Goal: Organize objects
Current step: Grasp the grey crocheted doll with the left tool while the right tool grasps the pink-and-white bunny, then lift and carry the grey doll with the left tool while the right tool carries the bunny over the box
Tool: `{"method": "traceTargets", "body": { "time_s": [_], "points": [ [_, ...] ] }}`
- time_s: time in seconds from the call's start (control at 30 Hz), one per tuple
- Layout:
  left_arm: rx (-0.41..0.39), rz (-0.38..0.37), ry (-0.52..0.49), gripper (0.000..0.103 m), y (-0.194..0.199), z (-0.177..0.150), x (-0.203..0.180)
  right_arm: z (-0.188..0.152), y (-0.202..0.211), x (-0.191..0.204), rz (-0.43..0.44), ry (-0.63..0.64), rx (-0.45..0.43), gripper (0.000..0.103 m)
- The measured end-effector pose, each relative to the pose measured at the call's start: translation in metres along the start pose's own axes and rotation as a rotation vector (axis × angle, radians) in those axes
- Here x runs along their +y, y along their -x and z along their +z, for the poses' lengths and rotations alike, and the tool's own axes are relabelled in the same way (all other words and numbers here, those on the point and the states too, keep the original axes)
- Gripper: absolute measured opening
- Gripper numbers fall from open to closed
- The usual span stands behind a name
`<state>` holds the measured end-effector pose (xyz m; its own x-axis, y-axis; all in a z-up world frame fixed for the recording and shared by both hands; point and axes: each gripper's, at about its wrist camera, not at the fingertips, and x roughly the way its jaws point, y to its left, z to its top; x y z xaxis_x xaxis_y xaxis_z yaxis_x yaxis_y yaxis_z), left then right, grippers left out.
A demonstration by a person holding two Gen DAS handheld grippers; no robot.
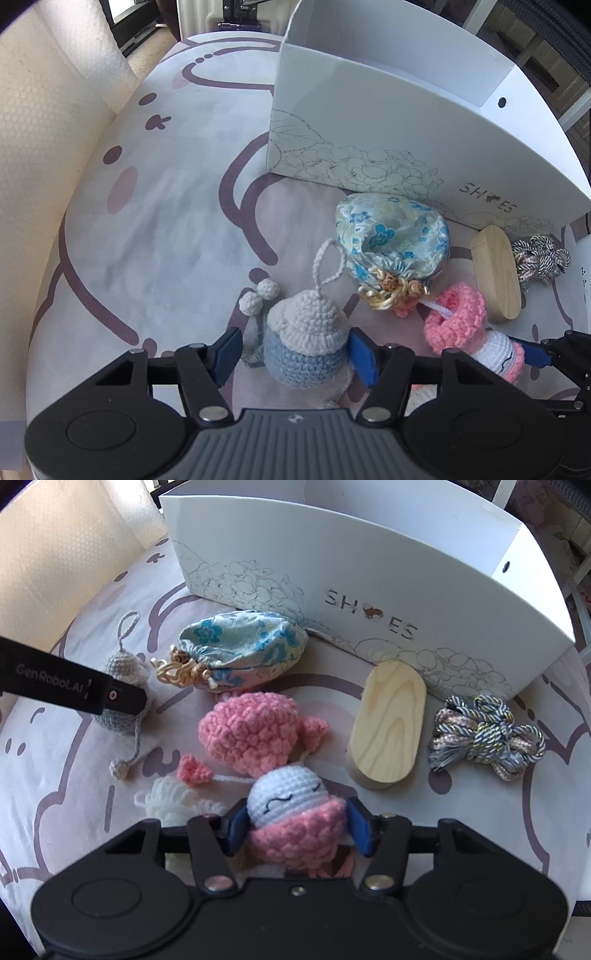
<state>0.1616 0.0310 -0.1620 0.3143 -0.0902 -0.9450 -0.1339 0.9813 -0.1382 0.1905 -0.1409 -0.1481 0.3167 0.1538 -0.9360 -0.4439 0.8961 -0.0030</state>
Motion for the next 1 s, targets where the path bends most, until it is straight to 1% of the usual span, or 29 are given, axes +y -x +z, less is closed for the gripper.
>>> {"method": "traceTargets", "body": {
  "time_s": [0.07, 0.13, 0.23, 0.43, 0.6, 0.83, 1.0],
  "points": [
    [0.001, -0.003, -0.017, 0.059, -0.001, 0.0, -0.003, 0.0, 0.003, 0.0, -0.004, 0.011, -0.003, 0.052],
    [0.008, -0.018, -0.032, 0.051, -0.002, -0.001, -0.005, -0.002, 0.006, 0.0, -0.008, 0.018, -0.004, 0.052],
    [0.024, -0.014, -0.059, 0.051, -0.004, -0.005, -0.01, -0.003, 0.013, -0.003, -0.004, 0.005, -0.012, 0.052],
    [0.0, 0.021, -0.144, 0.05, 0.009, -0.01, -0.021, -0.004, 0.034, -0.012, -0.008, -0.048, -0.047, 0.052],
    [-0.072, 0.031, -0.171, 0.05, 0.042, -0.011, -0.028, -0.003, 0.061, -0.019, -0.003, -0.095, -0.097, 0.052],
    [-0.173, -0.008, -0.182, 0.05, 0.09, -0.012, -0.041, -0.003, 0.105, -0.031, 0.009, -0.178, -0.166, 0.052],
    [-0.254, -0.03, -0.211, 0.05, 0.123, -0.013, -0.05, -0.003, 0.133, -0.037, 0.011, -0.259, -0.213, 0.052]
  ]
}}
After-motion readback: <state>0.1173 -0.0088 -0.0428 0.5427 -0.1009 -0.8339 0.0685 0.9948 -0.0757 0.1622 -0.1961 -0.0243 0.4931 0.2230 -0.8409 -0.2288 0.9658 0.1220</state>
